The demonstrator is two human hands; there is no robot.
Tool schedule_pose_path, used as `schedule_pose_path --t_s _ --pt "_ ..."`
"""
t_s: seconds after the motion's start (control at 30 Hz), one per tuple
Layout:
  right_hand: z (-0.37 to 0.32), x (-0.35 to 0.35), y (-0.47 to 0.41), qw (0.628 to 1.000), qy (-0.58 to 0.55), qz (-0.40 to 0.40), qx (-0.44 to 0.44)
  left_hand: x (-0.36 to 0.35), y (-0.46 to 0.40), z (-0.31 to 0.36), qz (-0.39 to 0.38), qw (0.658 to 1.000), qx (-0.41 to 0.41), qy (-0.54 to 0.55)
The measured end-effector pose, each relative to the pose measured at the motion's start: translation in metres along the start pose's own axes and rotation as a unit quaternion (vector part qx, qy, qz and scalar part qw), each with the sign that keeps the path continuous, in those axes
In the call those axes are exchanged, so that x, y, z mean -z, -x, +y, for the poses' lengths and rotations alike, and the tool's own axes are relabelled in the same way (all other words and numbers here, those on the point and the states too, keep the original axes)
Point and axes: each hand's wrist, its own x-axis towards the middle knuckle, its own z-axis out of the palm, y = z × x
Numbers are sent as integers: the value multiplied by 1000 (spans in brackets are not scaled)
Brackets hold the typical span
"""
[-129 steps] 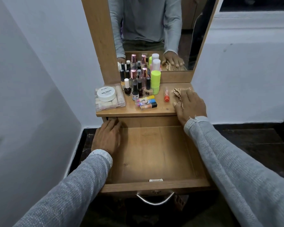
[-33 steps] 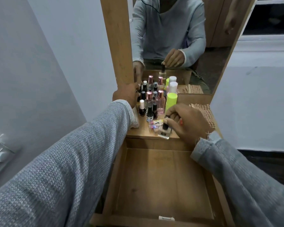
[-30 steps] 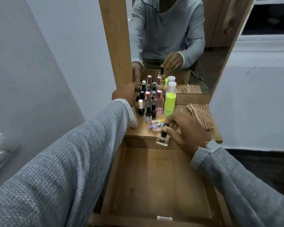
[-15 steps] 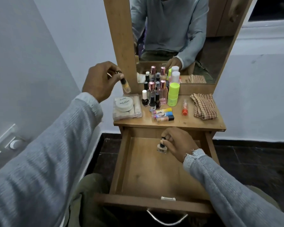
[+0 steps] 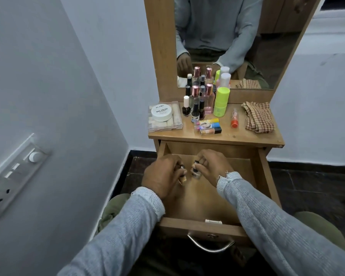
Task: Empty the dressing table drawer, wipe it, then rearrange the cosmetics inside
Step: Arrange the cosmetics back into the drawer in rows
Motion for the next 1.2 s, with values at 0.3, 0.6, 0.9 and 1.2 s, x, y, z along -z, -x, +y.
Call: schedule_pose_path --t_s 0.3,0.6,0.9,1.2 --pt "3 -4 1 1000 -11 -4 -9 -18 -5 5 -9 1000 26 7" --pt "-16 26 -17 996 54 54 43 -20 -6 -3 24 998 31 53" --pt "-80 106 -129 962 161 193 102 -24 -7 -3 56 989 72 115" --pt "-97 99 -202 927 375 20 8 -29 -7 -10 64 988 58 127"
